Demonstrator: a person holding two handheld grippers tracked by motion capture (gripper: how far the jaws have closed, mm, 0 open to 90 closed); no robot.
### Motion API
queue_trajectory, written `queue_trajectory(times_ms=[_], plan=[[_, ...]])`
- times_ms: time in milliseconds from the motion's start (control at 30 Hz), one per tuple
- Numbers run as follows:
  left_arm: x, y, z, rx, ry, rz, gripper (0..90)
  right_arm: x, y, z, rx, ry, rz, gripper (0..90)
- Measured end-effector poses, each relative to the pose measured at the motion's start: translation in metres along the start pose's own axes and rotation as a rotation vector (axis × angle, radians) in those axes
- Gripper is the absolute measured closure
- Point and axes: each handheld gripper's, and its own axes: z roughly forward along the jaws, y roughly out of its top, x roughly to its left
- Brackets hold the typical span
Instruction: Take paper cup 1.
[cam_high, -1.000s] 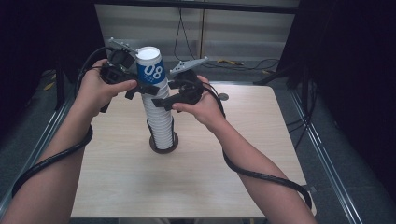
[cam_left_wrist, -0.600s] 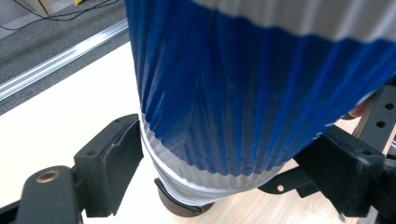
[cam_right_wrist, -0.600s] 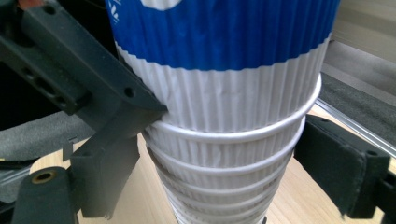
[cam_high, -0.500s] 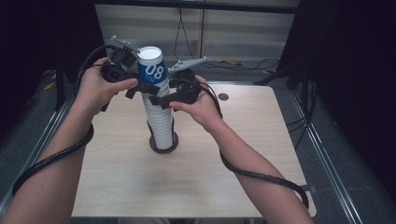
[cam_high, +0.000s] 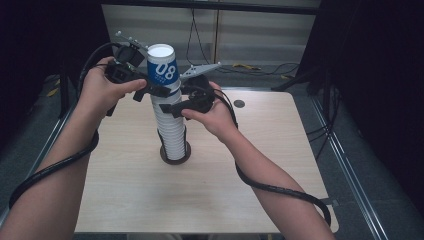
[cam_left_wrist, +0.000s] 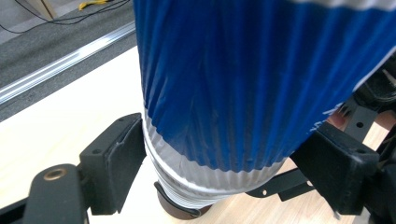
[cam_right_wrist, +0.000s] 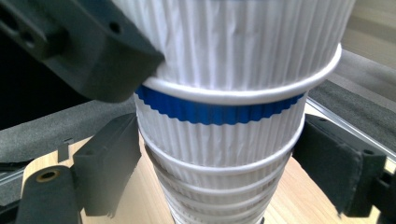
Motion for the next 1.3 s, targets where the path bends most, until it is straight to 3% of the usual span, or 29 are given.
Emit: queue_trajectory(times_ms=[500, 667, 1300], plan=[[-0.004, 0.006, -0.008, -0.008, 0.005, 0.011, 19.5, 0.001, -0.004, -0.003, -0.011, -0.002, -0.002, 15.1], [-0.003, 0.005, -0.008, -0.021, 0.005, -0.005, 19.5, 0.000, -0.007, -0.003, -0.005, -0.010, -0.007, 18.1], [-0.005, 0.014, -0.016, -0.035, 0.020, -0.005, 19.6, 0.002, -0.009, -0.006, -0.011, -0.003, -0.016, 16.6]])
